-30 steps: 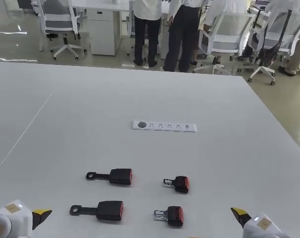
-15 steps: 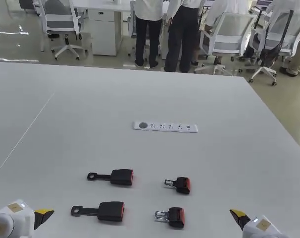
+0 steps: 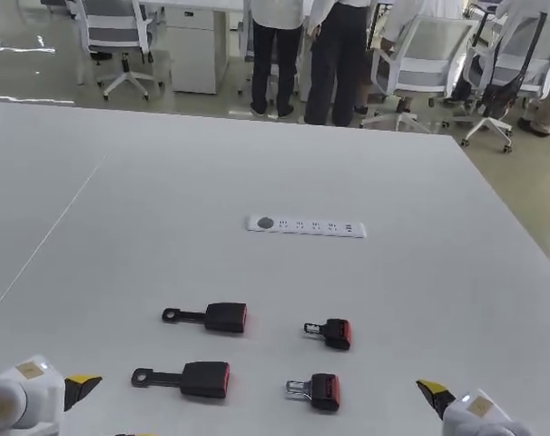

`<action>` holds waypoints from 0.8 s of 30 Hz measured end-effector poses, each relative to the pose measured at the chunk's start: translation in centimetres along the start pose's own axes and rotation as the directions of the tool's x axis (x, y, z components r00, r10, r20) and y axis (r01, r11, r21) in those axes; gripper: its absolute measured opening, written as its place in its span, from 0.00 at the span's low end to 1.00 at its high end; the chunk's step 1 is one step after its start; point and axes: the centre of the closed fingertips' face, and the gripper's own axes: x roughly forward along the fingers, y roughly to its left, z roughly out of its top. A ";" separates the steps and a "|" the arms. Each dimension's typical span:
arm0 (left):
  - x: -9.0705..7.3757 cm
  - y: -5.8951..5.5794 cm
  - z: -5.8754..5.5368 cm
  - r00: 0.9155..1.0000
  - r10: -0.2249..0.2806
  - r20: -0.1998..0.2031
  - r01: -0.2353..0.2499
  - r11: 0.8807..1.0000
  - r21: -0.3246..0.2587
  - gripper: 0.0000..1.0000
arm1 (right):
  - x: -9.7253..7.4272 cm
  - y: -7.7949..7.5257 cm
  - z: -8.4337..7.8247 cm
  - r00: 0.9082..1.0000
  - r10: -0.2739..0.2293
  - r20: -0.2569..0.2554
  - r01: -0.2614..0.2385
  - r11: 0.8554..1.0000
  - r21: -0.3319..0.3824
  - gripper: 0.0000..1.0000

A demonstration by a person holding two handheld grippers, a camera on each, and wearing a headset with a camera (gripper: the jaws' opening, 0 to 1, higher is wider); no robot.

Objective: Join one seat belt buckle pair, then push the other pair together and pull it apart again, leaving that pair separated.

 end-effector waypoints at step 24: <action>2.2 -0.5 1.1 0.998 -0.064 -0.030 0.065 0.996 0.062 0.92 | 2.4 0.0 -0.2 0.996 0.073 -0.052 -0.074 0.997 -0.021 0.91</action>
